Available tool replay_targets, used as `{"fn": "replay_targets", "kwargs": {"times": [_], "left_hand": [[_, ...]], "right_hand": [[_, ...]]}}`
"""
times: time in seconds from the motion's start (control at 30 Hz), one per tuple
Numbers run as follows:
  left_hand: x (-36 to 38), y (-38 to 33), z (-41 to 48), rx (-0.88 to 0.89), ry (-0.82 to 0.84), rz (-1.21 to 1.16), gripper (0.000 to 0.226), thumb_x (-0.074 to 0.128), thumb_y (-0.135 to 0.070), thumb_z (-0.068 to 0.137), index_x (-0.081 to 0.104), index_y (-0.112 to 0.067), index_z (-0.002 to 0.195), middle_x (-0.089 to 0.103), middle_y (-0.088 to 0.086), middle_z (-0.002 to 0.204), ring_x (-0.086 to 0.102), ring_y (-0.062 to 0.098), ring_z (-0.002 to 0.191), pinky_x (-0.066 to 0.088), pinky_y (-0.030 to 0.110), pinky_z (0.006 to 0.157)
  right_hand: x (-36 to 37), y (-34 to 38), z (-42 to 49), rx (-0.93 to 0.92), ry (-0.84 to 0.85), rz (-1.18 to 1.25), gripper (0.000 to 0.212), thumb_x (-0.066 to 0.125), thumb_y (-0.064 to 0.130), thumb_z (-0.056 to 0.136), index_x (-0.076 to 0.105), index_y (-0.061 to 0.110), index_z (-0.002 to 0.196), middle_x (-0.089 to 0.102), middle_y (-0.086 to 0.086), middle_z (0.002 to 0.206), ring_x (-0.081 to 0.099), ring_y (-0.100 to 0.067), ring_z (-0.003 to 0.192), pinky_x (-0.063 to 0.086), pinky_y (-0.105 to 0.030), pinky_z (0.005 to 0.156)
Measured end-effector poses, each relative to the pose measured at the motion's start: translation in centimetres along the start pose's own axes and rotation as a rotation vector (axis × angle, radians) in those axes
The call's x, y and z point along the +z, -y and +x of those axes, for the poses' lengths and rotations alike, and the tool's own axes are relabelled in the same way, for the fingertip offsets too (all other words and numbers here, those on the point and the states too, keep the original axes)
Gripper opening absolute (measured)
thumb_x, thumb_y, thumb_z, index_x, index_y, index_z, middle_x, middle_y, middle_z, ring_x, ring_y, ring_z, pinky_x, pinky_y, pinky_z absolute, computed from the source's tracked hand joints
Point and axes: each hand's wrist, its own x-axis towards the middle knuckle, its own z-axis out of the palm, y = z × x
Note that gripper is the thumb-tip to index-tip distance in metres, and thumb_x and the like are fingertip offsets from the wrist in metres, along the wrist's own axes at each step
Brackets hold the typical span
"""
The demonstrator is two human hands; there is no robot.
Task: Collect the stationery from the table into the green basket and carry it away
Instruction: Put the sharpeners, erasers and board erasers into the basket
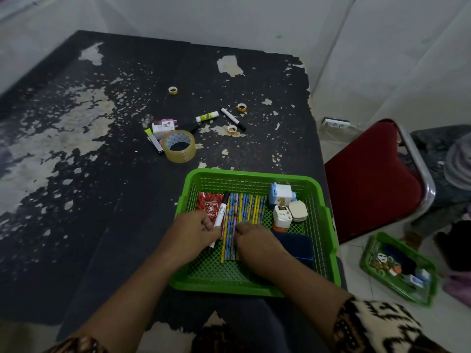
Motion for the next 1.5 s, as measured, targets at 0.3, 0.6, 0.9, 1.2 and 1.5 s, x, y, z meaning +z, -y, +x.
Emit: {"fn": "replay_targets", "kwargs": {"times": [0.3, 0.6, 0.9, 1.2, 1.5], "left_hand": [[0.3, 0.7, -0.1, -0.013, -0.017, 0.013, 0.023, 0.075, -0.028, 0.084, 0.064, -0.014, 0.07, 0.066, 0.003, 0.063, 0.056, 0.014, 0.056, 0.05, 0.036, 0.056], [0.3, 0.9, -0.6, -0.02, -0.02, 0.0, 0.023, 0.073, -0.026, 0.087, 0.064, -0.012, 0.071, 0.065, 0.002, 0.064, 0.059, 0.016, 0.059, 0.05, 0.034, 0.057], [0.0, 1.3, -1.0, -0.027, -0.015, -0.008, 0.022, 0.073, -0.027, 0.087, 0.064, -0.014, 0.071, 0.068, 0.0, 0.066, 0.067, 0.019, 0.064, 0.056, 0.038, 0.063], [0.3, 1.4, -1.1, -0.024, 0.064, 0.13, 0.02, 0.07, -0.031, 0.086, 0.064, -0.015, 0.075, 0.07, 0.0, 0.066, 0.067, 0.018, 0.062, 0.055, 0.039, 0.061], [0.2, 1.2, -1.1, 0.012, 0.121, 0.26, 0.019, 0.068, -0.033, 0.086, 0.06, -0.018, 0.078, 0.068, -0.001, 0.074, 0.065, 0.017, 0.066, 0.05, 0.034, 0.059]], "right_hand": [[0.3, -0.5, -0.1, -0.013, -0.039, 0.069, 0.044, 0.052, 0.03, 0.093, 0.051, 0.004, 0.129, 0.053, -0.017, 0.125, 0.051, -0.033, 0.116, 0.042, -0.043, 0.098], [2.0, 0.8, 0.6, 0.114, -0.04, -0.088, 0.1, 0.053, 0.077, 0.074, 0.037, -0.001, 0.136, 0.043, -0.021, 0.13, 0.038, -0.038, 0.12, 0.03, -0.053, 0.108], [1.8, 0.3, 0.4, 0.087, 0.02, -0.07, 0.108, 0.06, 0.071, 0.074, 0.02, 0.003, 0.147, 0.031, -0.018, 0.143, 0.031, -0.038, 0.131, 0.021, -0.055, 0.114], [0.9, -0.6, 0.2, 0.104, 0.083, -0.055, 0.102, 0.065, 0.058, 0.08, 0.013, 0.01, 0.152, 0.03, -0.02, 0.144, 0.025, -0.037, 0.136, 0.015, -0.054, 0.117], [-1.2, -1.2, 0.1, 0.148, 0.021, 0.45, 0.105, 0.073, 0.051, 0.074, 0.009, 0.026, 0.154, 0.018, -0.005, 0.151, 0.022, -0.032, 0.139, 0.027, -0.048, 0.114]]}}
